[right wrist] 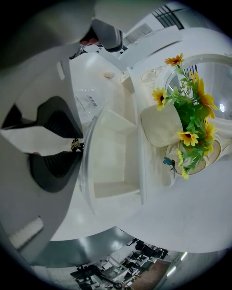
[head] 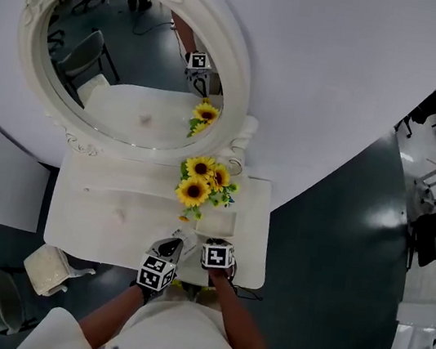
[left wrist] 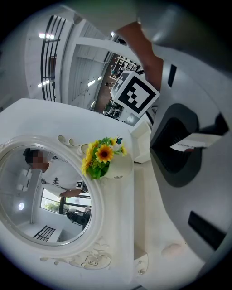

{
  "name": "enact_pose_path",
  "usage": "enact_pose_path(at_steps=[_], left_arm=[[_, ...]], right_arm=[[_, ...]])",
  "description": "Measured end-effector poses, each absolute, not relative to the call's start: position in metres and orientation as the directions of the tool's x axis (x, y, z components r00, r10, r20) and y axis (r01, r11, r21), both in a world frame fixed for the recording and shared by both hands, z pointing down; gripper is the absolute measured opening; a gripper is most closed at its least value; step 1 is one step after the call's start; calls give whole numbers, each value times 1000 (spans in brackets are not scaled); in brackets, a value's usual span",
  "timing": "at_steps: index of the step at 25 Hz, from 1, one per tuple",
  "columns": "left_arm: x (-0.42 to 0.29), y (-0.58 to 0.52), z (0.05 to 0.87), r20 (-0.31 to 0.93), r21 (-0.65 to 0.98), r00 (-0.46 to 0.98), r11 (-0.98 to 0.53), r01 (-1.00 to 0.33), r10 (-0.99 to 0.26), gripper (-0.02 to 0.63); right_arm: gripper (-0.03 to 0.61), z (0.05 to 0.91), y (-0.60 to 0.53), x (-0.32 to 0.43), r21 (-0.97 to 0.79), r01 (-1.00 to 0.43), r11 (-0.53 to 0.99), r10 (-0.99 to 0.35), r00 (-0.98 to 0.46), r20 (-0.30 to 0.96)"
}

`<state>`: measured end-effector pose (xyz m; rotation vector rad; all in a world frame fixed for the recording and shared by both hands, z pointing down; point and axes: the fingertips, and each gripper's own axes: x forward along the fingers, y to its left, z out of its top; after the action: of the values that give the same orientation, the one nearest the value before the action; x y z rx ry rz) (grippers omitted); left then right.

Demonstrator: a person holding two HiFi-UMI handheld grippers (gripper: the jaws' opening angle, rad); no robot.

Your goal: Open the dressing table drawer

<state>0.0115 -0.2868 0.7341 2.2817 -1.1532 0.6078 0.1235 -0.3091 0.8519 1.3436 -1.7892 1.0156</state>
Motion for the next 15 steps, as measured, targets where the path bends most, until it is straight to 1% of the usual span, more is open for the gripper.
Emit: enact_pose_path(at_steps=[15], left_arm=[[10,-288,728,577,229,534,-505,-832,-618,9]], right_arm=[[100,849,-307,122,-193,-967,166,-455,-249,855]])
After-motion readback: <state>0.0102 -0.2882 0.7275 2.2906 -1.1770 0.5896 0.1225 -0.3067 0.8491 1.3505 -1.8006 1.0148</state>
